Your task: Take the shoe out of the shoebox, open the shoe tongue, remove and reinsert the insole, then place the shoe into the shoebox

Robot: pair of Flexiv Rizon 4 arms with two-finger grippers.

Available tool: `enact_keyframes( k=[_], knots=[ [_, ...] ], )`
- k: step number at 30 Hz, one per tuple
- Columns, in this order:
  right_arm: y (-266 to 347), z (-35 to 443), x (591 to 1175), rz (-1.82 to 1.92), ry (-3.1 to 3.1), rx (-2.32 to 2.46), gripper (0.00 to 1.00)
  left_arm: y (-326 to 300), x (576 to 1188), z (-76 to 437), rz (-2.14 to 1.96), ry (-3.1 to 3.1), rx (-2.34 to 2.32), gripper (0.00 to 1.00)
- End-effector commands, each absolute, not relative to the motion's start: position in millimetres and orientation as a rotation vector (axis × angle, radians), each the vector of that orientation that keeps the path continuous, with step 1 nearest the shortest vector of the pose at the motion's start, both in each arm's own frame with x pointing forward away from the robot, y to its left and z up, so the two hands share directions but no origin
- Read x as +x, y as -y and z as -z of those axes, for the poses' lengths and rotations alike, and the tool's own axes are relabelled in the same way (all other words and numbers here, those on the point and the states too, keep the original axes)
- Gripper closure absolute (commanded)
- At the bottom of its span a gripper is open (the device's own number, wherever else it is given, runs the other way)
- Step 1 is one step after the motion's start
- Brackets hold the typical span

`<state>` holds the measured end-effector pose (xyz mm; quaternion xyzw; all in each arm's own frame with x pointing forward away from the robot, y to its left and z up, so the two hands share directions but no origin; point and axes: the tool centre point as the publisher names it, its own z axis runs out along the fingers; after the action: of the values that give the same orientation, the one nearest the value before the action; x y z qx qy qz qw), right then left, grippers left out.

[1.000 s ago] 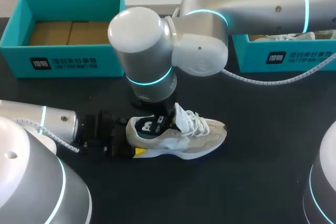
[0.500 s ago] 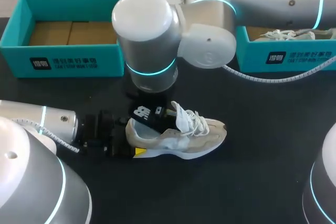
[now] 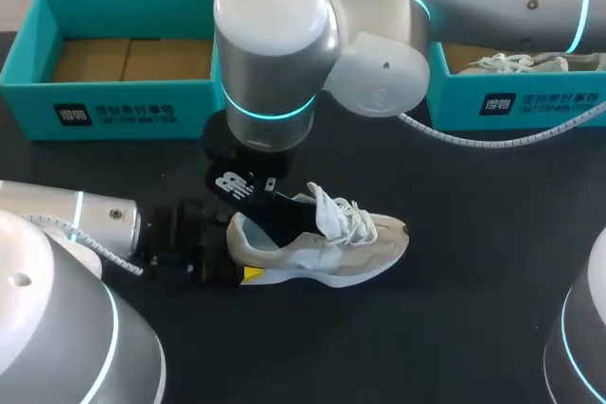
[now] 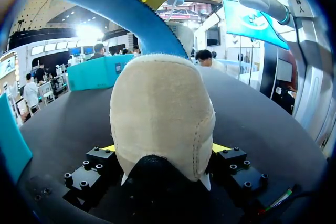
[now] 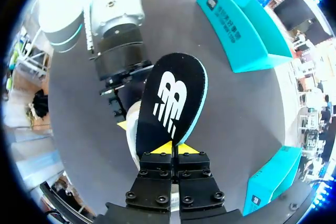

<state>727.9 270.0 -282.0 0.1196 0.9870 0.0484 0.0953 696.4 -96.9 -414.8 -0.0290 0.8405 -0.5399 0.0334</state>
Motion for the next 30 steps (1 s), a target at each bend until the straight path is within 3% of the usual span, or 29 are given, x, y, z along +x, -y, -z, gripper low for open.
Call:
enact_keyframes(
  k=[1,3,4,5,18,30],
  knots=[
    [-273.0,282.0,733.9,-0.176,-2.954,0.346,1.00,98.6,695.4,417.0,1.658,-2.586,-0.091,1.00],
    [-273.7,283.8,733.1,-0.208,-2.980,0.354,0.98,98.6,695.4,417.0,1.658,-2.586,-0.091,1.00],
    [-274.0,284.2,732.9,-0.210,-2.988,0.361,0.59,98.6,695.4,417.0,1.658,-2.586,-0.091,1.00],
    [-274.0,284.5,732.5,-0.212,-2.994,0.368,0.00,98.6,695.4,417.0,1.658,-2.586,-0.091,1.00],
    [-273.4,289.8,725.8,-0.423,-3.235,0.579,0.00,98.6,695.4,417.0,1.658,-2.586,-0.091,1.00],
    [-273.0,287.7,724.8,-0.385,-3.252,0.567,0.00,98.6,695.4,417.0,1.658,-2.586,-0.091,1.00]
  ],
)
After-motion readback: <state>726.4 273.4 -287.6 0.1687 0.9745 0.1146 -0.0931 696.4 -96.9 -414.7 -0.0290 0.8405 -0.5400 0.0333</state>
